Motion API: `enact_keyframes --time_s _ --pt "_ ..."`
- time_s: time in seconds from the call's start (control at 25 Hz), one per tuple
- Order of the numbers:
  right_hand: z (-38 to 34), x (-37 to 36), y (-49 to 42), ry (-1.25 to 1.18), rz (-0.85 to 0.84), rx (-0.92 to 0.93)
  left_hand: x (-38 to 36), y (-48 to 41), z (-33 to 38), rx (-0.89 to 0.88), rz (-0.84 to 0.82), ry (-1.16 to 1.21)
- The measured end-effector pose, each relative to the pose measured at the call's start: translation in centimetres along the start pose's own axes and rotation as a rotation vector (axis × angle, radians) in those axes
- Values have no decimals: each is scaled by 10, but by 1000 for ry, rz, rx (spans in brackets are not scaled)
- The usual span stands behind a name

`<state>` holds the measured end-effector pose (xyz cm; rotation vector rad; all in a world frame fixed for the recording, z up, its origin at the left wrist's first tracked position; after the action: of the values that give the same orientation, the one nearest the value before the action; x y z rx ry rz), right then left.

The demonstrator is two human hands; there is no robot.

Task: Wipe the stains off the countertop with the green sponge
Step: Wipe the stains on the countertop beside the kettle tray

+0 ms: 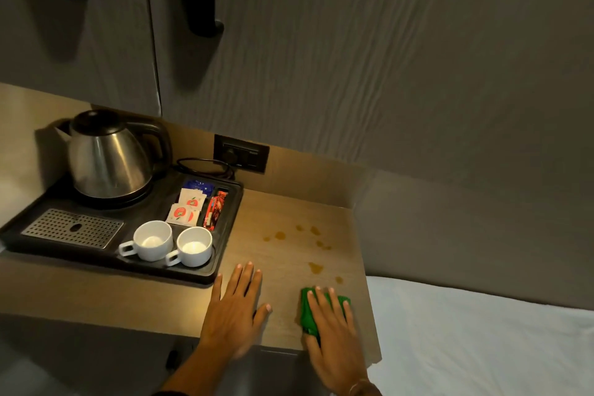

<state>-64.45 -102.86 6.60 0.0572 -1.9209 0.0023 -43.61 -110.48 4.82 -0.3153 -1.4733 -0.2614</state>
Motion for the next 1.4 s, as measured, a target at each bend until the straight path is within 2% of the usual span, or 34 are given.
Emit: enact_keyframes --time_s 0.16,0.4,0.56,0.64,0.72,0.8,0.88,1.0,1.08,1.2,1.28,1.36,1.4 --pt "36 4 8 40 -58 48 -3 3 -3 -12 48 42" --pt "40 35 -71 -58 86 -61 -8 2 -3 -21 38 50" --pt "52 17 -51 -53 -50 162 -14 3 -4 -15 28 62" --pt "76 28 -42 -34 -51 208 -15 2 -5 -3 46 47" --pt "80 41 -73 -78 2 141 -14 1 -1 4 56 38" --pt "56 41 -104 -99 58 64 -16 3 0 20 86 32" --pt "34 25 -99 -93 -9 165 -17 4 -2 29 94 41" --pt "69 23 -60 -89 -60 332 -18 4 -1 26 106 26" --pt "84 34 -80 -97 -18 263 -16 4 0 20 88 27" --pt "65 45 -144 -116 73 14 -13 5 0 37 100 45" --pt "52 37 -148 -58 53 111 -13 6 0 24 75 68" --pt "67 30 -125 -85 12 281 -12 3 -3 21 69 77" --pt "81 31 -118 -83 11 310 -11 3 -4 25 73 82"
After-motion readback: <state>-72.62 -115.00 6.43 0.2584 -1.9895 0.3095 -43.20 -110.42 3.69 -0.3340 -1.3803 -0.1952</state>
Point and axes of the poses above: each hand's wrist, its own y-axis away from the middle knuckle, its own x-axis out of the back of the hand, z = x × y, the point moved 4 cm from there along -y, towards the middle knuckle, and after that the axes turned 9 degrees about -y, right-handed, at the moved point
